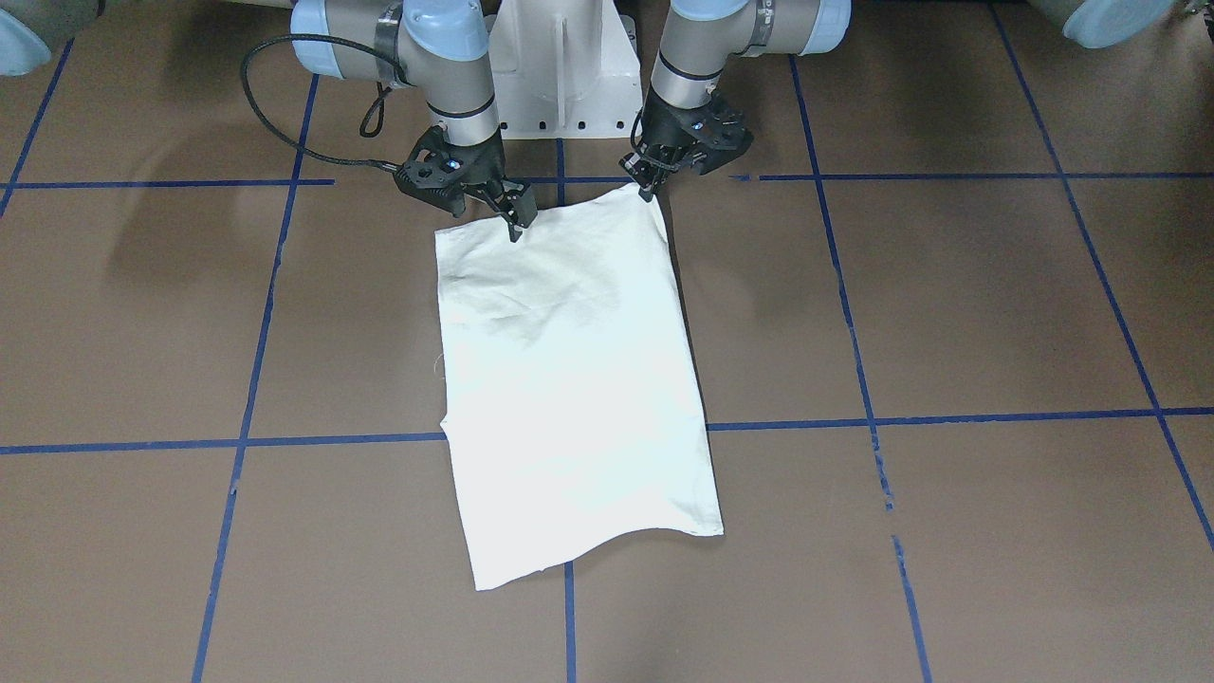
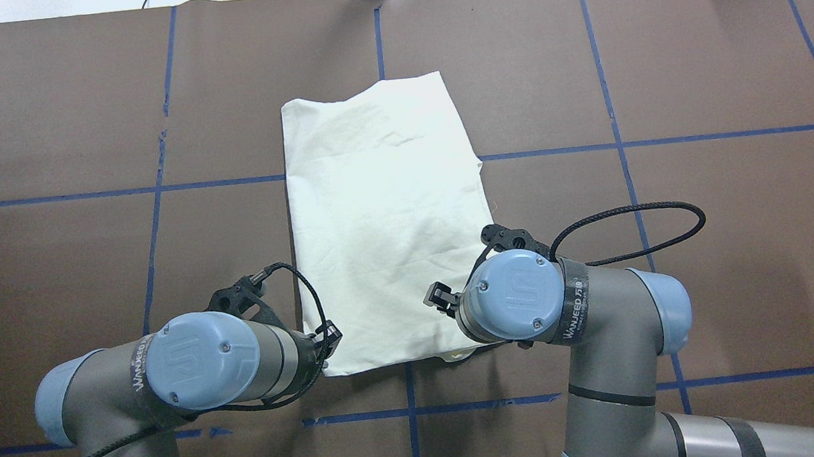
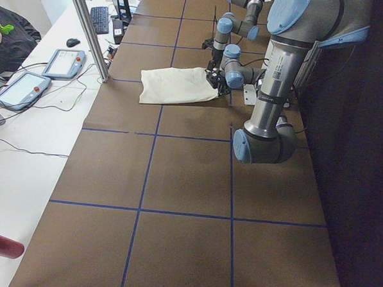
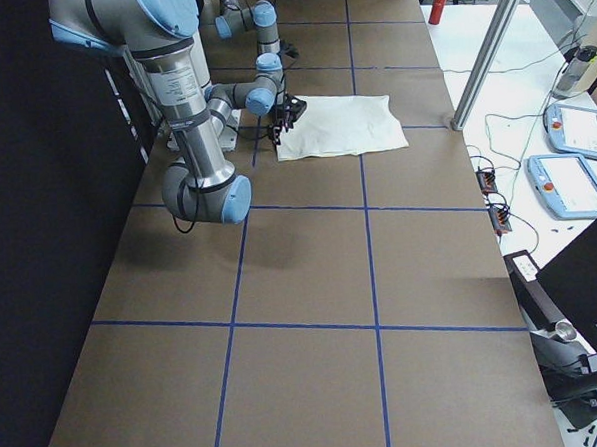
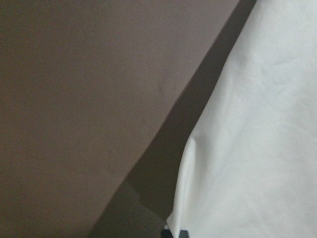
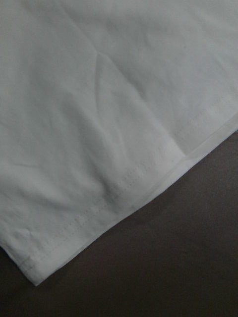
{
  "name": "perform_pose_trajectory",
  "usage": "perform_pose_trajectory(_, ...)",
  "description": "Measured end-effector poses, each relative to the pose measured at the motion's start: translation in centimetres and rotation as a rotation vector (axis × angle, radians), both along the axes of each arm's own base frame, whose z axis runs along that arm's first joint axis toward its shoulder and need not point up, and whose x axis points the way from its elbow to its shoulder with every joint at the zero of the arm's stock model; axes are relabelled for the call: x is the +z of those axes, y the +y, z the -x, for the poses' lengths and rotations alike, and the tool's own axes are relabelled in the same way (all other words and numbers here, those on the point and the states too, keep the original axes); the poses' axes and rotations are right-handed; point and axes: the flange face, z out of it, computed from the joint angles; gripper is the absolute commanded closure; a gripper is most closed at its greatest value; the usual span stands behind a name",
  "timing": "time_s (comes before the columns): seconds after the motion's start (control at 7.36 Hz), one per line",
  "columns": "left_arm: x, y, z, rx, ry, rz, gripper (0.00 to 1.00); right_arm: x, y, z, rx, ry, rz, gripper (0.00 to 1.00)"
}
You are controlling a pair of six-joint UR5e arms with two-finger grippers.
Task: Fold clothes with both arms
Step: 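Grasp the near shirt corners with both grippers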
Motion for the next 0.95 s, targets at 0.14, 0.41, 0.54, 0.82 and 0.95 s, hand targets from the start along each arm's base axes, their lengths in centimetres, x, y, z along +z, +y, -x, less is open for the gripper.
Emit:
perform_pose_trajectory(0.14,0.0,0.0,0.0,0.000,0.001,0.000,1.00,0.6,0.0,0.6,-0.001,0.015,0.005,0.00)
perform_pose_trajectory(0.41,0.0,0.0,-0.1,0.000,-0.001,0.000,1.00,1.8,-0.1,1.4,-0.004,0.040,0.013,0.00)
perform_pose_trajectory(0.54,0.1,0.0,-0.2,-0.001,-0.002,0.000,1.00,2.3,-0.1,1.6,-0.005,0.051,0.016,0.00)
perform_pose_trajectory(0.82,0.1,-0.1,-0.2,-0.001,-0.003,0.000,1.00,2.9,-0.1,2.0,-0.008,0.064,0.019,0.05)
perform_pose_trajectory(0.95,0.1,-0.1,-0.3,-0.001,-0.004,0.000,1.00,3.0,-0.1,2.0,-0.009,0.066,0.019,0.25)
